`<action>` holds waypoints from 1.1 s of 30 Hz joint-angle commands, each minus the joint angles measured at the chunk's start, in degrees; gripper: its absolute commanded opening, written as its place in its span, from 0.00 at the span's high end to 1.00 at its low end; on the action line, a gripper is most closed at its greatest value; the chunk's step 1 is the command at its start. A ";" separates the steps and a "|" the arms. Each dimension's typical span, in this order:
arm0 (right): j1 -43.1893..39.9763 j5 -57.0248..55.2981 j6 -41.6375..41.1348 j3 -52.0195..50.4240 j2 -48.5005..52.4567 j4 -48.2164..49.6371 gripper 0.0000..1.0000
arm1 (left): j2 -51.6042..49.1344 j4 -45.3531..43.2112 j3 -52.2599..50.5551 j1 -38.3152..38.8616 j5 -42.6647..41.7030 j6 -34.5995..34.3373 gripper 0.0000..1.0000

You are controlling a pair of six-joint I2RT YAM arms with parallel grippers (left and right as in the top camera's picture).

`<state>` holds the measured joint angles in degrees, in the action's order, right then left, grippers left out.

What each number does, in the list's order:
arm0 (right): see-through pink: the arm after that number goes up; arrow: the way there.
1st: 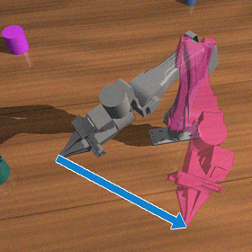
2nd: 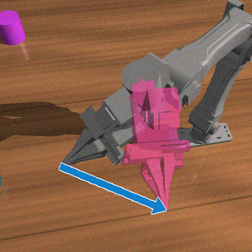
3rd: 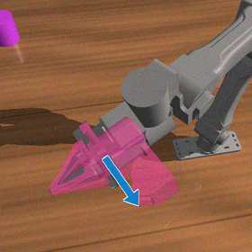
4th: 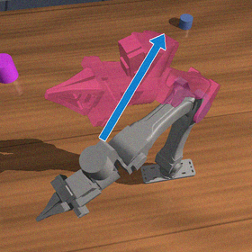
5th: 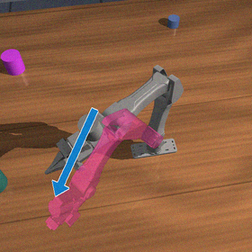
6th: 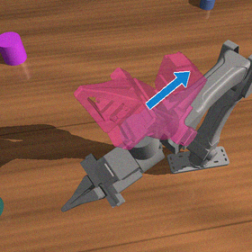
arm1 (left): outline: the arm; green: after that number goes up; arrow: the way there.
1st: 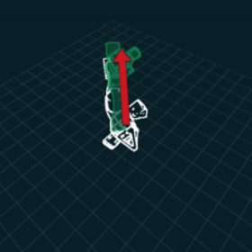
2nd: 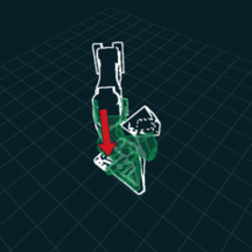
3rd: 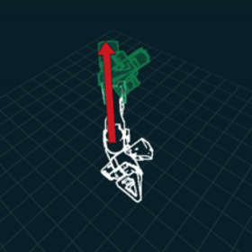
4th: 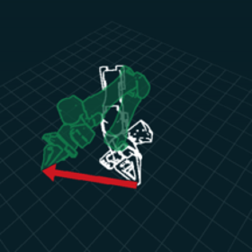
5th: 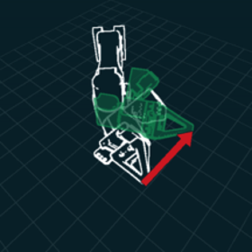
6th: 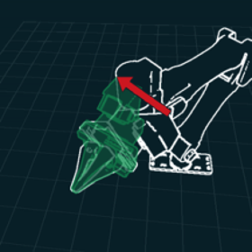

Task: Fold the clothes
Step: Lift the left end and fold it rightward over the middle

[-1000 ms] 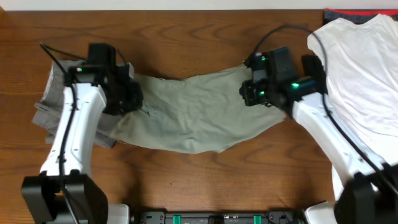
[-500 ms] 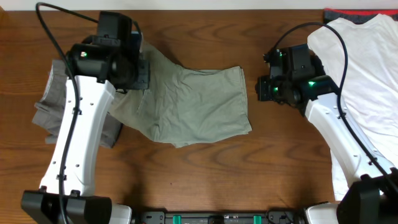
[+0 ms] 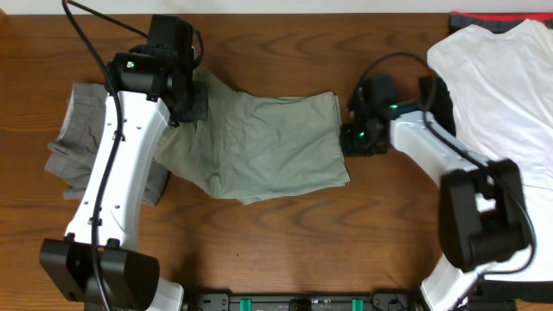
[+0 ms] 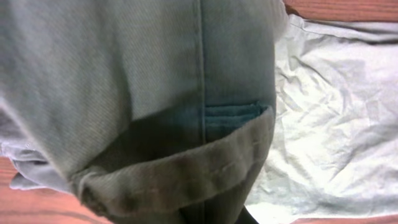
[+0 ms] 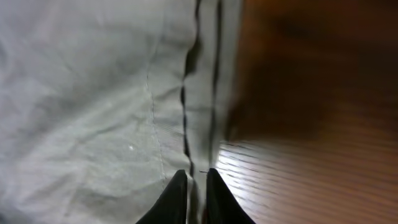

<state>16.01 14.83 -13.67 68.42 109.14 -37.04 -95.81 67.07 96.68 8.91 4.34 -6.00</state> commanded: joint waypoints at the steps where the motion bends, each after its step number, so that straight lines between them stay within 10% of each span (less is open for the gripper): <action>1: 1.95 3.80 -0.87 0.24 2.93 -0.26 0.89 | 0.46 -0.02 0.96 0.02 1.27 -2.78 0.94; 33: 11.69 2.58 9.29 -0.11 4.00 -14.67 0.92 | -0.11 -4.39 1.05 12.09 -6.67 -11.02 0.94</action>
<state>27.81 19.92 -6.68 69.41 112.79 -51.42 -95.81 63.05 96.68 18.09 -0.25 -12.99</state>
